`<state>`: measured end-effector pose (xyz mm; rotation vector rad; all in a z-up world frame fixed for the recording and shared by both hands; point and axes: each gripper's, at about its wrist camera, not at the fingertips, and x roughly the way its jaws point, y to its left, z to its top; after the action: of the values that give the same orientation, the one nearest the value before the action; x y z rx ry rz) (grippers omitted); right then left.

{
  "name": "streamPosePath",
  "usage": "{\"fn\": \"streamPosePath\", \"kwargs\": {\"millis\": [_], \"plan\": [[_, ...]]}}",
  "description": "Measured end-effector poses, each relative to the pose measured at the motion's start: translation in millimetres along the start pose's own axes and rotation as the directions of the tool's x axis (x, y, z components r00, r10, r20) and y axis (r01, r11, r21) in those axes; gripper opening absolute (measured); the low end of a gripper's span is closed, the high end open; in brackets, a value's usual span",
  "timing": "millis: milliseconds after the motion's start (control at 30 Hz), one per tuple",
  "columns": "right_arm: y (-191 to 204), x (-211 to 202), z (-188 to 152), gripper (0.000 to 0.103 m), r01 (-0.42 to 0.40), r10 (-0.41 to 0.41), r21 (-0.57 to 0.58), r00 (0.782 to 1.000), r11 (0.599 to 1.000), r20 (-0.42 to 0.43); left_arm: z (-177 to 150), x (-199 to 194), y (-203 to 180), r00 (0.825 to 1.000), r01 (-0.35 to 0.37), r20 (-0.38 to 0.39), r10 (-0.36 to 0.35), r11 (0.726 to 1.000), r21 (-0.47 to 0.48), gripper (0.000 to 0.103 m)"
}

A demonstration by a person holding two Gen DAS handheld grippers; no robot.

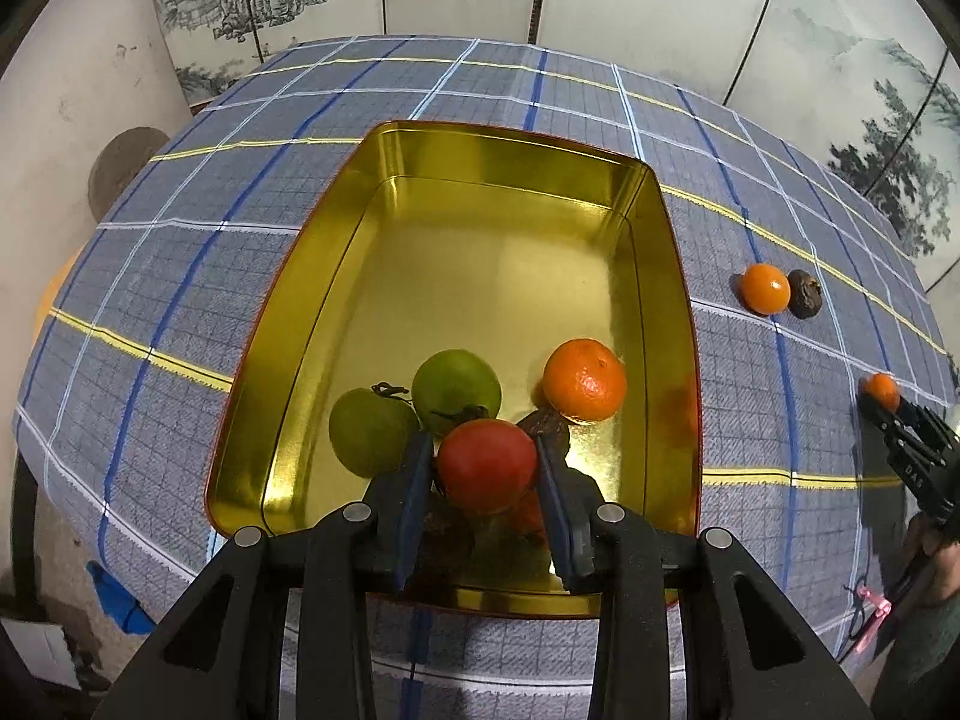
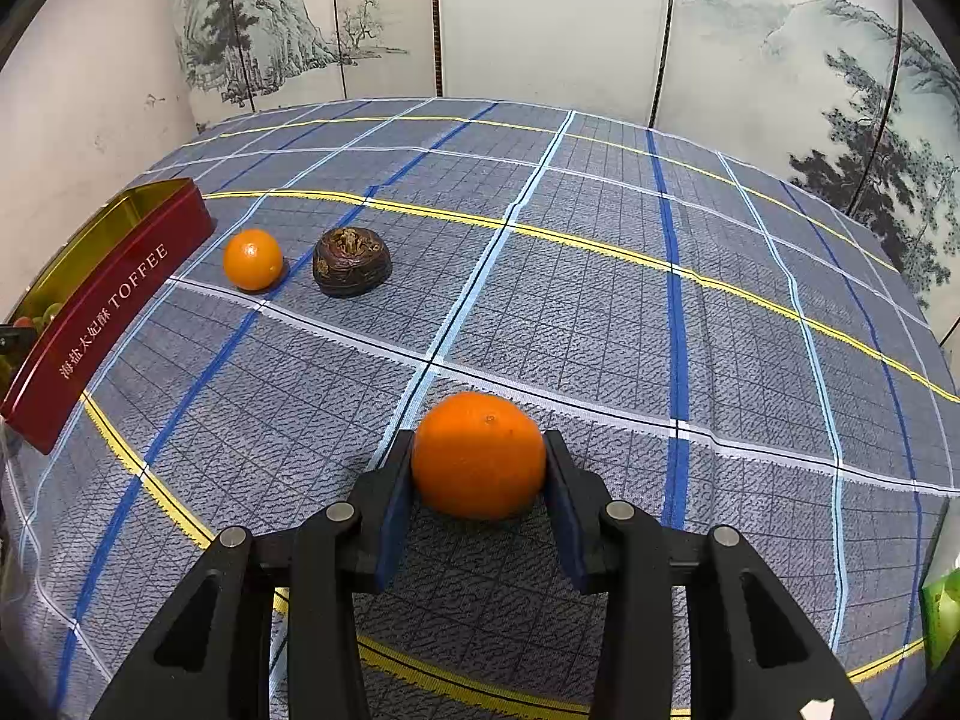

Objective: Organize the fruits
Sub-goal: 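Carry the red tomato with the left gripper into the tin and release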

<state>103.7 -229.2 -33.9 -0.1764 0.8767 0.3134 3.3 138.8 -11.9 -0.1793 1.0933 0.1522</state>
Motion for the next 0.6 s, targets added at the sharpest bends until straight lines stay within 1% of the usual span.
{"fn": "streamPosePath", "kwargs": {"millis": [533, 600], "plan": [[1.5, 0.1, 0.4, 0.038, 0.002, -0.002, 0.001, 1.000, 1.000, 0.000, -1.3, 0.1, 4.4, 0.999, 0.037, 0.013, -0.037, 0.999, -0.002, 0.037], [1.2, 0.9, 0.4, 0.038, 0.006, -0.006, 0.005, 1.000, 1.000, -0.001, -1.3, 0.2, 4.1, 0.999, 0.038, 0.012, -0.038, 0.999, -0.001, 0.038]]}}
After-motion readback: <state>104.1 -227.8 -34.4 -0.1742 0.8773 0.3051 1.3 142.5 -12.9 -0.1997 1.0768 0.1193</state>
